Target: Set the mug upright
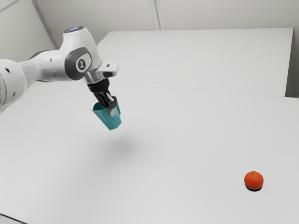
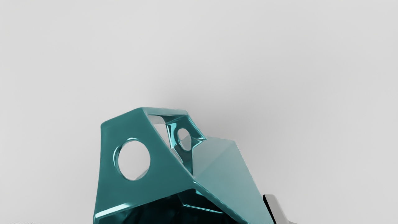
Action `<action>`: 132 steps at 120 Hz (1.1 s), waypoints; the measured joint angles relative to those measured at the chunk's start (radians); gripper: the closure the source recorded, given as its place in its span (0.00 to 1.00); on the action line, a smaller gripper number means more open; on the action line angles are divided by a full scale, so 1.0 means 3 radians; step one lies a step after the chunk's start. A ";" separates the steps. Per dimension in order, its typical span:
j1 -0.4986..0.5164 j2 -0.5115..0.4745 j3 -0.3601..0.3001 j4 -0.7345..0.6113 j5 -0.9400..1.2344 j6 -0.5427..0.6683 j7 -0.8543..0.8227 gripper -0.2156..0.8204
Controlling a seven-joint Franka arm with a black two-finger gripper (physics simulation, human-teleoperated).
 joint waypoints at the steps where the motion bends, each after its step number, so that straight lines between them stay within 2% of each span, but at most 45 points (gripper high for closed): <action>1: -0.0002 0.0012 -0.0001 0.0003 0.0019 0.0004 -0.0020 0.97; 25: -0.0071 0.0337 -0.0007 0.0014 0.0248 0.0209 -0.0429 0.97; 68: -0.0074 0.0601 -0.0006 -0.0099 0.0308 0.0504 -0.0909 0.95; 72: -0.0076 0.0603 -0.0006 -0.0100 0.0304 0.0516 -0.0938 0.92; 90: -0.0081 0.0551 -0.0013 -0.0100 0.0281 0.0542 -0.1040 0.60; 100: -0.0082 0.0480 -0.0015 -0.0103 0.0275 0.0535 -0.1085 0.47; 114: -0.0078 0.0314 -0.0059 -0.0105 0.0272 0.0476 -0.1138 0.36; 132: -0.0072 0.0075 -0.0071 -0.0093 0.0248 0.0305 -0.1189 0.28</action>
